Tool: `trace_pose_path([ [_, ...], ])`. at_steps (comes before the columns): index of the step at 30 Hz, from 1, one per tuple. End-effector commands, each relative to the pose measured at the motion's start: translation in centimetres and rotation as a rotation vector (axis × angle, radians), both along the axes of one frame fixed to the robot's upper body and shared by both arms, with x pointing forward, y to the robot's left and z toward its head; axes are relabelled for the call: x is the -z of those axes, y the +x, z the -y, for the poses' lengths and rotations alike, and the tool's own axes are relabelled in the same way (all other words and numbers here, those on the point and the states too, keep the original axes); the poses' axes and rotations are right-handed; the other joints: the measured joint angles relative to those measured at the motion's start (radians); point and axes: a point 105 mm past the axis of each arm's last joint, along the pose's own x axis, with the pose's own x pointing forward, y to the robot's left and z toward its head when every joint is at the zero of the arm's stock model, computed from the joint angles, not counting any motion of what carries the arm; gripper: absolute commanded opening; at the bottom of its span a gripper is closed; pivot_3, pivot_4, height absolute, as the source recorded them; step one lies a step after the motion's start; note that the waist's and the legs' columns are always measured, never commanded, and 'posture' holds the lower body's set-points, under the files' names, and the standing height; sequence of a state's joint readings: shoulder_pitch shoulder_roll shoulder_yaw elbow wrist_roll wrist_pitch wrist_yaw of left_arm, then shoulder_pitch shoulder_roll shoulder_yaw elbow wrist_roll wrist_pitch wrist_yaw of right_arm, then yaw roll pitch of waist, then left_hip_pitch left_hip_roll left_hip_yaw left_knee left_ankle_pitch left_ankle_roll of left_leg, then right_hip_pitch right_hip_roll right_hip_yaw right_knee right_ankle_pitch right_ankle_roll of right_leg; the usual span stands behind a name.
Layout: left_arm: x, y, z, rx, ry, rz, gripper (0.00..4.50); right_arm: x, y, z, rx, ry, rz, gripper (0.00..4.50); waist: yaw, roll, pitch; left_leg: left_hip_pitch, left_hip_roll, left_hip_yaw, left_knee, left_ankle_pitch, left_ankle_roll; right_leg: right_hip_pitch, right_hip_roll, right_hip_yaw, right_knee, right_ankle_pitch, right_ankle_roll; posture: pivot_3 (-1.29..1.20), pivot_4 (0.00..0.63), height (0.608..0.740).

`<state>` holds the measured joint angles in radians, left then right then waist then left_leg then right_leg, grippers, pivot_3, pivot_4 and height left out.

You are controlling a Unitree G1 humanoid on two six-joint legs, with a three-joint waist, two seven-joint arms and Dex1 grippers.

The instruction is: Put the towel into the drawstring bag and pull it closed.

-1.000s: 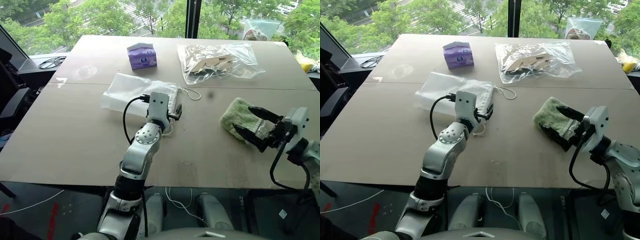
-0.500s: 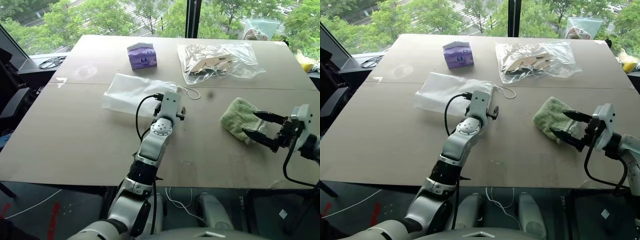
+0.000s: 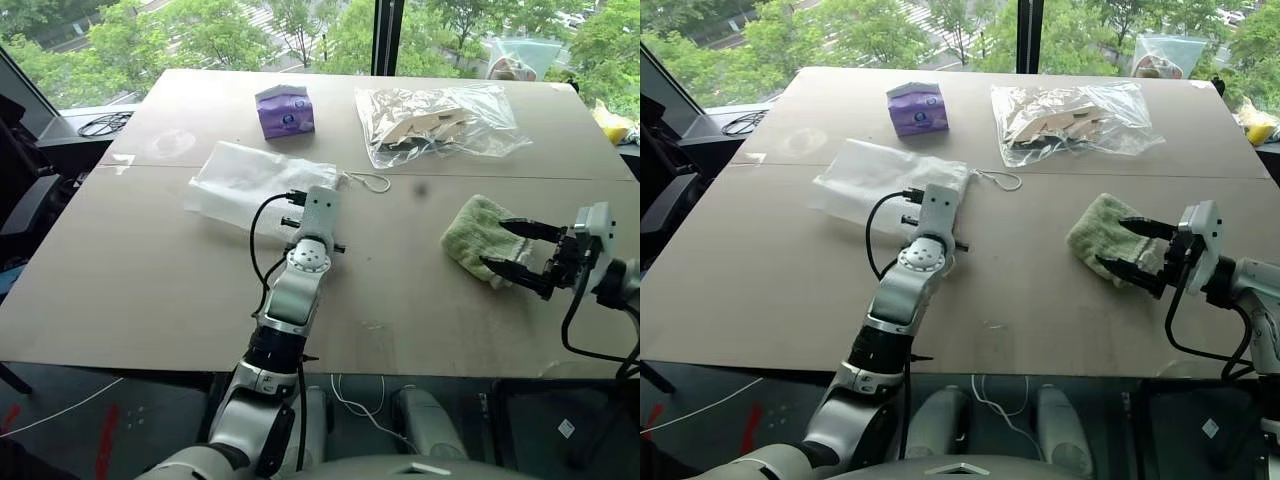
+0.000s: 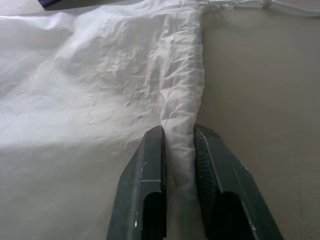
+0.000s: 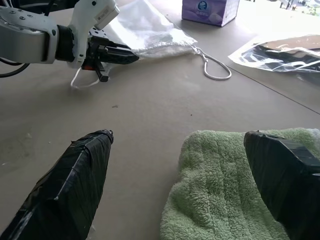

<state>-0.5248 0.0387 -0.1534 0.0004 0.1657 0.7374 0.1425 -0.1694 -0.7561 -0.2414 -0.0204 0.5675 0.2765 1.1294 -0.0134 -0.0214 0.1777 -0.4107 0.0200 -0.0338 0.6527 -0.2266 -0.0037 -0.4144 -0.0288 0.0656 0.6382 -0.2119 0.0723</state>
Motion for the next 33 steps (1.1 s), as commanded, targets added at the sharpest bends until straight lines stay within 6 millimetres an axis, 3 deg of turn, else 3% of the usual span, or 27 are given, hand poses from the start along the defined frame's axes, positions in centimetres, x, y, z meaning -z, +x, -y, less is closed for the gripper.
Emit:
trace_pose_path([
  [1,-2.6,-0.3,-0.3,0.016,0.025,0.145,0.03,-0.8,-0.1,-0.1,-0.005,-0.001,0.046,4.5,-0.001,0.0,0.0,0.0,0.0,0.0,0.0,0.0,0.0,0.0,0.0,0.0,0.0,0.0,0.0,0.0,0.15,0.74],
  [4,-3.0,-0.5,-1.0,0.017,0.057,0.191,0.03,-0.9,-0.1,0.1,0.008,0.002,0.056,4.5,-0.001,0.0,0.0,0.0,0.0,0.0,0.0,0.0,0.0,0.0,0.0,0.0,0.0,0.001,-0.002,0.0,0.15,0.74],
  [8,-5.0,-1.2,-0.5,0.143,0.098,0.331,0.03,-1.0,0.0,0.3,0.034,0.0,0.072,4.5,0.0,0.0,0.0,0.0,0.0,0.0,0.0,0.0,0.0,0.0,0.0,0.0,0.001,0.002,-0.003,0.0,0.15,0.74],
  [12,-6.8,-2.4,-0.2,0.297,-0.055,0.416,0.03,-1.0,0.4,1.3,0.097,-0.064,0.104,4.5,0.001,0.0,0.0,0.0,0.0,0.0,0.0,0.0,0.0,0.0,-0.001,0.0,0.001,0.002,-0.004,0.0,0.15,0.74],
  [17,-7.6,-2.7,-1.0,0.379,-0.203,0.412,0.03,-1.1,1.0,1.8,0.145,-0.087,0.13,4.5,0.0,0.0,0.0,0.001,0.0,0.001,0.0,0.0,0.0,0.0,-0.001,0.0,0.001,0.002,-0.003,0.0,0.15,0.74],
  [25,-5.8,-3.1,-1.9,0.566,-0.375,0.204,0.03,-0.5,1.0,1.6,0.17,-0.091,0.152,4.5,-0.002,0.001,0.0,0.002,0.0,0.001,0.0,0.0,0.0,0.0,0.0,0.0,0.003,0.001,-0.002,0.0,0.15,0.74],
  [29,-4.8,-3.9,-2.5,0.658,-0.269,0.145,0.03,-0.7,0.7,1.8,0.179,-0.075,0.158,4.5,-0.003,0.001,0.0,0.002,0.0,0.001,0.001,0.0,0.0,0.0,0.0,0.0,0.003,0.001,-0.002,0.0,0.15,0.74],
  [33,-3.7,-4.4,-2.5,0.703,-0.288,0.088,0.03,-0.9,-0.3,1.1,0.124,-0.032,0.142,4.5,-0.002,0.001,0.0,0.002,0.0,0.001,0.0,0.0,0.0,0.0,0.0,0.0,0.003,0.001,-0.002,0.0,0.15,0.74],
])
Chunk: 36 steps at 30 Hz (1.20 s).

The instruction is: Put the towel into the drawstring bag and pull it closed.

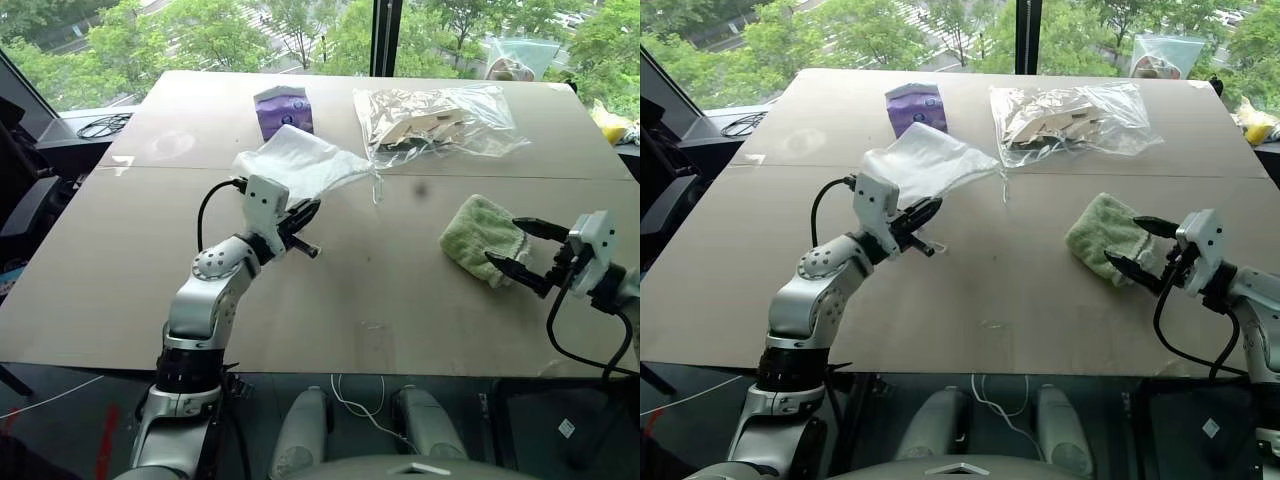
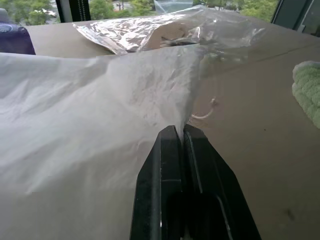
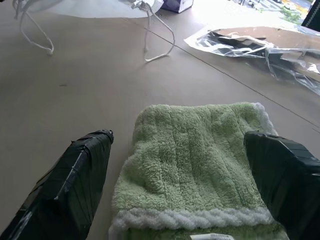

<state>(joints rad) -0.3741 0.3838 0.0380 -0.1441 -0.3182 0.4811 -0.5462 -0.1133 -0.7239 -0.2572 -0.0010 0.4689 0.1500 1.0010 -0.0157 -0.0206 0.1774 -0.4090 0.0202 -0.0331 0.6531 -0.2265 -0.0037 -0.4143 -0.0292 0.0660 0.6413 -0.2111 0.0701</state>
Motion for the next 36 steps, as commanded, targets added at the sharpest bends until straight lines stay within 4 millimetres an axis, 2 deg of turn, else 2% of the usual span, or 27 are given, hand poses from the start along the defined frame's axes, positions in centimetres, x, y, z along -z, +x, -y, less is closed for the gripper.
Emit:
trace_pose_path([
  [1,-0.3,-0.8,0.8,0.088,-0.035,0.0,0.03,-2.1,-1.1,-0.9,-0.068,0.032,0.059,4.5,0.0,0.0,0.0,0.0,0.0,0.0,0.0,0.0,0.0,0.0,0.0,0.0,0.0,0.0,0.0,0.0,0.15,0.74],
  [7,0.3,-1.3,0.7,0.117,-0.035,-0.025,0.03,-1.9,-1.6,-3.1,-0.132,0.052,0.044,4.5,-0.001,0.0,0.0,0.001,0.0,0.0,0.0,0.0,0.0,0.0,0.0,0.0,0.0,-0.003,-0.002,0.0,0.15,0.74],
  [10,0.9,-1.1,0.1,0.08,0.031,0.004,0.03,-1.6,-1.5,-3.7,-0.139,0.058,0.045,4.5,-0.002,0.0,0.0,0.001,0.001,0.0,0.0,0.0,0.0,0.0,0.0,0.0,0.0,-0.003,-0.002,0.0,0.15,0.74],
  [12,2.0,-0.9,-0.2,0.041,0.153,0.071,0.03,-1.5,-1.5,-4.0,-0.137,0.067,0.047,4.5,-0.001,0.0,0.0,0.001,0.001,0.0,0.0,0.0,0.0,0.0,0.0,0.0,0.0,-0.003,-0.002,0.0,0.15,0.74],
  [14,2.9,-1.2,0.1,0.038,0.233,0.136,0.03,-1.3,-1.6,-4.1,-0.134,0.074,0.048,4.5,0.001,0.0,0.0,0.001,0.001,0.001,0.0,0.0,0.0,0.0,0.0,0.001,0.0,-0.003,-0.002,0.0,0.15,0.74],
  [17,4.2,-2.2,1.7,0.078,0.264,0.19,0.03,-1.1,-2.0,-4.3,-0.125,0.085,0.046,4.5,0.004,0.0,0.0,0.001,0.001,0.001,0.0,0.0,0.0,0.0,0.0,0.001,0.0,-0.002,-0.004,0.0,0.15,0.74],
  [20,4.3,-2.5,2.6,0.066,0.272,0.251,0.9,-1.0,-2.4,-4.3,-0.112,0.093,0.043,4.5,0.007,0.0,0.0,0.0,0.0,0.001,0.0,0.0,0.0,0.0,-0.001,0.001,0.0,-0.001,-0.005,0.0,0.15,0.74],
  [26,3.0,-2.0,3.0,-0.029,0.309,0.414,3.62,-0.9,-2.8,-4.1,-0.093,0.1,0.037,4.5,0.001,0.0,0.0,0.002,0.001,0.002,0.0,0.0,0.0,0.001,0.0,0.001,0.001,-0.003,-0.002,0.0,0.15,0.74],
  [30,3.2,-1.4,4.5,-0.012,0.35,0.451,3.62,-0.9,-2.7,-4.2,-0.089,0.102,0.036,4.5,0.003,0.001,-0.001,0.002,0.001,0.002,0.0,0.0,0.0,0.001,0.0,0.001,0.001,-0.003,-0.002,0.0,0.15,0.74],
  [36,3.9,-0.5,6.2,-0.009,0.351,0.406,3.62,-1.2,-2.5,-4.3,-0.091,0.102,0.041,4.5,0.003,0.001,-0.001,0.002,0.0,0.002,0.0,0.0,0.0,0.001,0.0,0.001,0.001,-0.002,-0.001,0.0,0.15,0.74],
])
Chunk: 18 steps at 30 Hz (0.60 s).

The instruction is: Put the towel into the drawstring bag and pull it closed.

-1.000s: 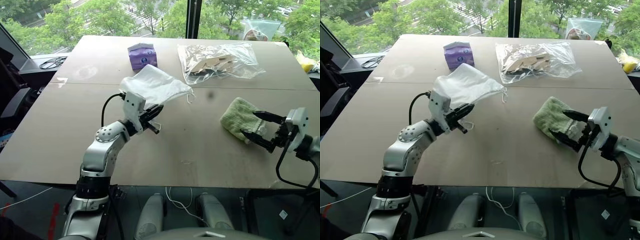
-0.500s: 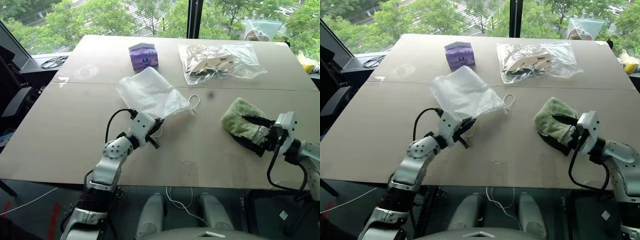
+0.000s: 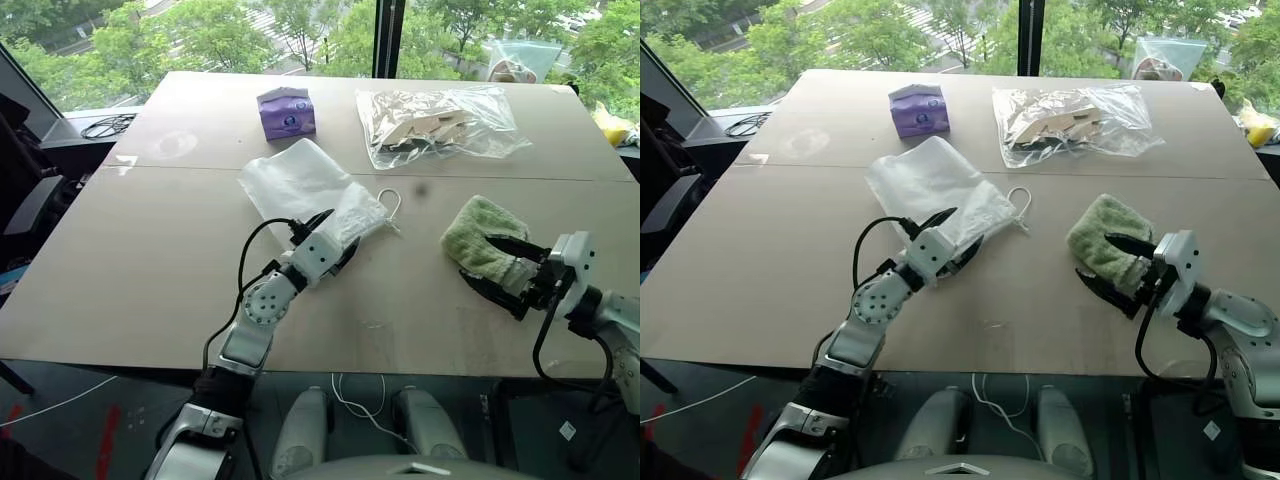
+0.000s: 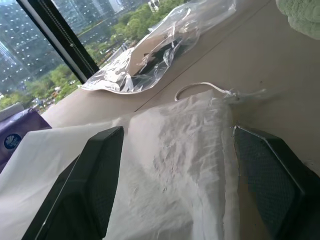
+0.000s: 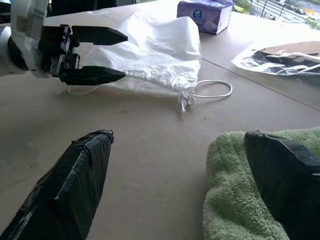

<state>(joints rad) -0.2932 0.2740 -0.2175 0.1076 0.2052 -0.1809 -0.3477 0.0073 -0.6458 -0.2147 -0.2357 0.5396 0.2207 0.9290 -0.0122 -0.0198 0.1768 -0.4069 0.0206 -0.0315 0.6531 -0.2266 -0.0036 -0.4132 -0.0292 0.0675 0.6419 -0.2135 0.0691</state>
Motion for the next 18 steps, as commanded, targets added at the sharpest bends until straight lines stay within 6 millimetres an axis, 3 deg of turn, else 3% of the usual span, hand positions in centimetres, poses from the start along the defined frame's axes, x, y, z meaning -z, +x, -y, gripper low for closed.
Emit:
trace_pose_path([
  [1,-0.8,0.6,1.0,-0.018,-0.014,0.016,3.62,-1.6,-0.1,0.0,-0.003,0.004,0.057,4.5,0.0,0.0,0.0,0.0,0.0,0.0,0.0,0.0,0.0,0.0,0.0,0.0,0.0,0.0,0.0,0.0,0.15,0.74],
  [5,-1.1,1.3,0.9,-0.086,-0.016,0.017,3.62,-1.6,-0.2,0.3,0.006,-0.005,0.053,4.5,-0.002,0.0,0.0,0.0,0.0,0.0,0.0,0.0,0.0,0.0,0.0,0.0,0.0,0.001,0.002,0.0,0.15,0.74],
  [10,-0.2,1.3,0.4,-0.142,0.027,-0.027,3.62,-2.0,-0.4,0.5,0.012,-0.007,0.054,4.5,-0.002,0.0,0.0,0.0,0.0,0.0,0.0,0.0,0.0,0.0,0.0,0.0,0.0,0.001,0.003,0.0,0.15,0.74],
  [18,-1.1,1.3,-0.5,-0.211,0.137,0.056,3.62,-2.2,-0.1,0.6,0.016,-0.01,0.055,4.5,-0.002,0.0,0.0,0.0,0.0,0.0,0.0,0.0,0.0,0.0,0.0,0.0,0.0,0.001,0.003,0.0,0.15,0.74],
])
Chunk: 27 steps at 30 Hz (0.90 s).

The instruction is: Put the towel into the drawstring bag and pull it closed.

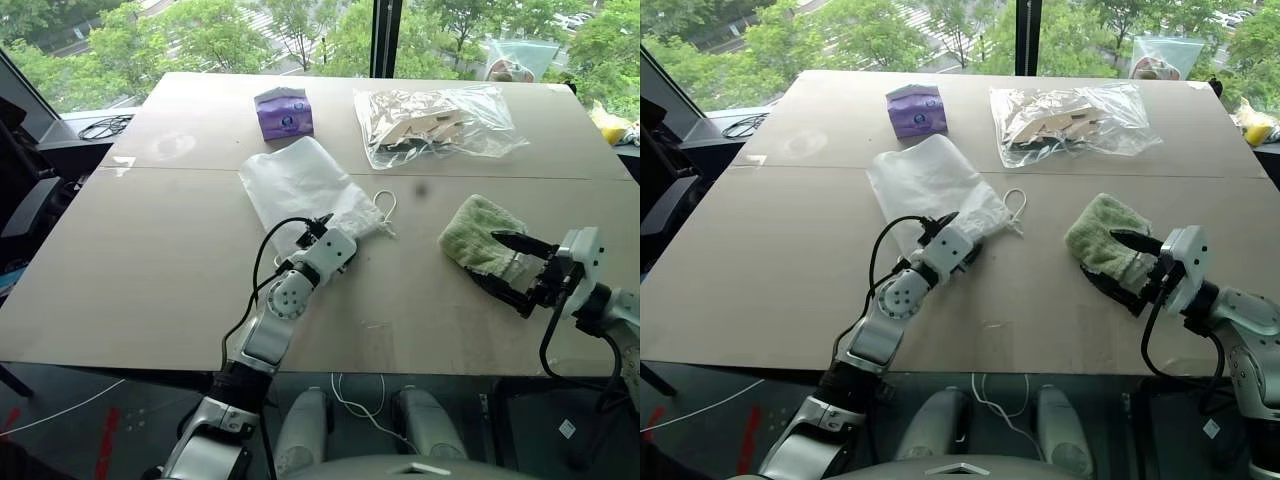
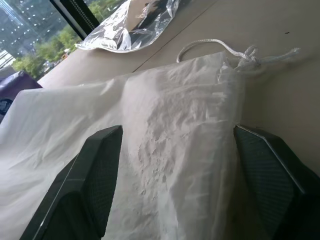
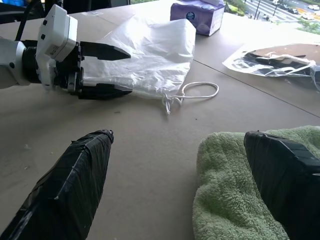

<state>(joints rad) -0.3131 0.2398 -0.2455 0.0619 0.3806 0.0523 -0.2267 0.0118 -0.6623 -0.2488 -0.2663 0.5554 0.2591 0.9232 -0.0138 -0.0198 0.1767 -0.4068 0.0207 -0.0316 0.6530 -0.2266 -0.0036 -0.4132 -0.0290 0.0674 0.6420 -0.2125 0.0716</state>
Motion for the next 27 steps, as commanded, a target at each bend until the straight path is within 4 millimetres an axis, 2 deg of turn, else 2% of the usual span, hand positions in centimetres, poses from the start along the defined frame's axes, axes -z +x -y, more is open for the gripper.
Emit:
trace_pose_path([
  [1,-1.8,-0.2,0.1,-0.007,0.031,0.084,3.62,-1.4,0.1,0.1,0.001,-0.005,0.053,4.5,0.0,0.0,0.0,0.0,0.0,0.0,0.0,0.0,0.0,0.0,0.0,0.0,0.0,0.0,0.0,0.0,0.15,0.74],
  [10,-2.5,-0.1,-0.7,-0.041,0.116,0.144,3.62,-1.5,0.3,0.2,0.011,-0.006,0.065,4.5,0.0,0.0,0.0,0.0,0.0,0.0,0.0,0.0,0.0,0.0,0.0,0.0,0.0,0.0,0.0,0.0,0.15,0.74],
  [15,-3.2,-0.1,-1.8,-0.09,0.102,0.175,3.62,-1.5,0.4,0.4,0.024,-0.007,0.071,4.5,0.0,0.0,0.0,0.0,0.0,0.0,0.0,0.0,0.0,0.0,0.0,0.0,0.0,0.0,0.0,0.0,0.15,0.74],
  [21,-3.1,-1.0,-2.0,-0.009,0.15,0.21,3.62,-1.6,0.4,0.3,0.03,-0.003,0.079,4.5,0.0,0.0,0.0,0.0,0.0,0.0,0.0,0.0,0.0,0.0,0.0,0.0,0.0,0.0,0.0,0.0,0.15,0.74],
  [27,-2.0,-0.7,-4.4,-0.064,0.122,0.132,3.62,-2.1,0.4,0.1,0.029,0.022,0.102,4.5,0.0,0.0,0.0,0.0,0.0,0.0,0.0,0.0,0.0,0.0,0.0,0.0,0.0,-0.002,-0.003,0.0,0.15,0.74],
])
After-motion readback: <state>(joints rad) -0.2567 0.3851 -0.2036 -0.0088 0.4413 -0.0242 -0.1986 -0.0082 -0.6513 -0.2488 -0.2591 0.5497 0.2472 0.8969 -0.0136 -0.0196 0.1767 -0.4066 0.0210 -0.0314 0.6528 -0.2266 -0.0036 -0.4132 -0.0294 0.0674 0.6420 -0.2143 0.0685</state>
